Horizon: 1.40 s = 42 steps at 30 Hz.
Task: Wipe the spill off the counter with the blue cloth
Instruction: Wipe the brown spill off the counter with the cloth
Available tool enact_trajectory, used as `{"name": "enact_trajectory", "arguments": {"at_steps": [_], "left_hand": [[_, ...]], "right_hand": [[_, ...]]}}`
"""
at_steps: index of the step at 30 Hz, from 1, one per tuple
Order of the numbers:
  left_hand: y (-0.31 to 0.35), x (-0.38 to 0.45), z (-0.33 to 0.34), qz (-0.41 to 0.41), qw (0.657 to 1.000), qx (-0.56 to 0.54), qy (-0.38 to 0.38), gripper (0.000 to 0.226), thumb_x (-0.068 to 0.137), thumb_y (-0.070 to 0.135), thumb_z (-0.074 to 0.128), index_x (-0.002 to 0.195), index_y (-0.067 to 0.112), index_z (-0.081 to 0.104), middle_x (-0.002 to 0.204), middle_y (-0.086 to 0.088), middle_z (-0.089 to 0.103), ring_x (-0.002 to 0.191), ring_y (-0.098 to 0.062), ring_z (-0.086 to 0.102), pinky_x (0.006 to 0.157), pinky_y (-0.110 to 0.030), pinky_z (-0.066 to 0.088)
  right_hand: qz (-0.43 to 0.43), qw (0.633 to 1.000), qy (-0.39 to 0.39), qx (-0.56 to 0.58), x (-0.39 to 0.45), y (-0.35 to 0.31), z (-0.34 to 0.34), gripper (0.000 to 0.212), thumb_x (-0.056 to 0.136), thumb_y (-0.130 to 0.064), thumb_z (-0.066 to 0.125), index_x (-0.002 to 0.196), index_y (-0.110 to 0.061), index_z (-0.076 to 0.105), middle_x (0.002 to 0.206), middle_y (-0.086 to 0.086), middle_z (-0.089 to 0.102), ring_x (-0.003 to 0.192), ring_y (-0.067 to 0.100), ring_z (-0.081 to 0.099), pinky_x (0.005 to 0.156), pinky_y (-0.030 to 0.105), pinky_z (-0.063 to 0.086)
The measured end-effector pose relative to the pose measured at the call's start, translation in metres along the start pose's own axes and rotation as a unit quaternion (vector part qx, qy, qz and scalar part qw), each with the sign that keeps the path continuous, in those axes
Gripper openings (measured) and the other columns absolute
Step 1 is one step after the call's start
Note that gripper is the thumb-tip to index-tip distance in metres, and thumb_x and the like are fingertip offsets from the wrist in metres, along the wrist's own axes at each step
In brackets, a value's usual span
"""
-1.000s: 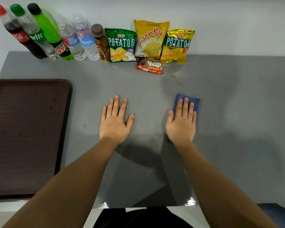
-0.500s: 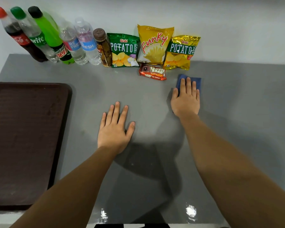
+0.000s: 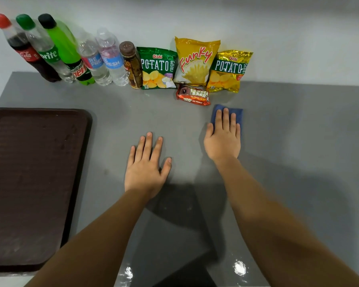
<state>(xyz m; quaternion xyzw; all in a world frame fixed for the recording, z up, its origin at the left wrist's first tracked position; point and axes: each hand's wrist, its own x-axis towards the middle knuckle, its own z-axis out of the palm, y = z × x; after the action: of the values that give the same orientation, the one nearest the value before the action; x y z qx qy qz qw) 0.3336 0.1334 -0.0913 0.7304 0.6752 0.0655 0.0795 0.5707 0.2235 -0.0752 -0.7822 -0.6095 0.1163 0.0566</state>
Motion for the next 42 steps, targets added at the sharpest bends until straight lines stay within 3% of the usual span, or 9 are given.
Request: {"name": "enact_trajectory", "arguments": {"at_steps": [5,10,17,23,30,35,42], "left_hand": [[-0.001,0.0,0.002,-0.001,1.0,0.001,0.003,0.069,0.104,0.063,0.02,0.165,0.032,0.007,0.174,0.0,0.002,0.16,-0.019,-0.002,0.129,-0.044,0.005],[0.0,0.0,0.0,-0.003,1.0,-0.001,-0.002,0.07,0.104,0.063,0.019,0.165,0.032,0.008,0.174,0.0,0.001,0.16,-0.019,-0.003,0.129,-0.044,0.004],[0.002,0.0,-0.007,-0.004,1.0,0.006,-0.024,0.07,0.104,0.064,0.013,0.165,0.032,0.003,0.174,-0.001,-0.003,0.16,-0.021,-0.006,0.129,-0.044,0.001],[0.003,-0.001,-0.006,-0.008,1.0,0.002,-0.019,0.07,0.104,0.064,0.016,0.165,0.031,0.007,0.174,-0.002,0.001,0.16,-0.022,-0.001,0.129,-0.045,0.002],[0.001,0.0,-0.002,-0.004,1.0,0.001,-0.008,0.07,0.104,0.063,0.02,0.165,0.031,0.012,0.174,-0.003,0.006,0.16,-0.022,0.003,0.128,-0.044,0.003],[0.0,0.0,-0.001,-0.003,1.0,-0.001,-0.002,0.07,0.103,0.064,0.018,0.165,0.031,0.013,0.173,-0.003,0.008,0.16,-0.022,0.004,0.128,-0.044,0.004],[0.003,-0.001,-0.007,-0.007,1.0,-0.002,-0.025,0.071,0.103,0.065,0.014,0.165,0.031,0.01,0.174,-0.002,0.001,0.16,-0.022,-0.002,0.129,-0.044,0.001]], "right_hand": [[0.028,1.0,0.001,0.009,0.045,0.021,-0.014,0.061,0.107,-0.042,0.013,0.165,-0.024,0.004,0.173,-0.003,-0.002,0.16,0.02,-0.004,0.129,0.04,-0.004],[0.085,0.996,-0.005,0.019,0.035,0.055,-0.022,0.06,0.107,-0.041,0.01,0.164,-0.026,-0.002,0.173,-0.004,-0.007,0.159,0.019,-0.009,0.129,0.041,-0.006],[0.113,0.993,0.002,0.032,-0.073,0.078,-0.017,0.06,0.109,-0.038,0.017,0.164,-0.024,0.001,0.173,-0.003,-0.003,0.159,0.019,-0.006,0.129,0.043,-0.002],[0.07,0.997,0.041,0.019,-0.164,0.025,0.006,0.062,0.104,-0.035,0.032,0.162,-0.016,0.023,0.17,0.005,0.019,0.158,0.028,0.017,0.127,0.046,0.013],[-0.041,0.999,-0.008,-0.003,-0.108,0.026,0.004,0.06,0.108,-0.038,0.024,0.164,-0.024,0.012,0.173,-0.002,0.01,0.16,0.02,0.006,0.13,0.042,0.006],[0.009,1.0,-0.01,-0.006,-0.079,0.075,-0.012,0.06,0.109,-0.04,0.02,0.165,-0.025,0.005,0.173,-0.003,0.002,0.16,0.018,0.0,0.13,0.042,0.002],[0.061,0.998,-0.002,-0.006,-0.155,0.095,-0.011,0.06,0.109,-0.039,0.021,0.164,-0.024,0.002,0.173,-0.003,-0.004,0.16,0.019,-0.004,0.13,0.042,0.0]]}}
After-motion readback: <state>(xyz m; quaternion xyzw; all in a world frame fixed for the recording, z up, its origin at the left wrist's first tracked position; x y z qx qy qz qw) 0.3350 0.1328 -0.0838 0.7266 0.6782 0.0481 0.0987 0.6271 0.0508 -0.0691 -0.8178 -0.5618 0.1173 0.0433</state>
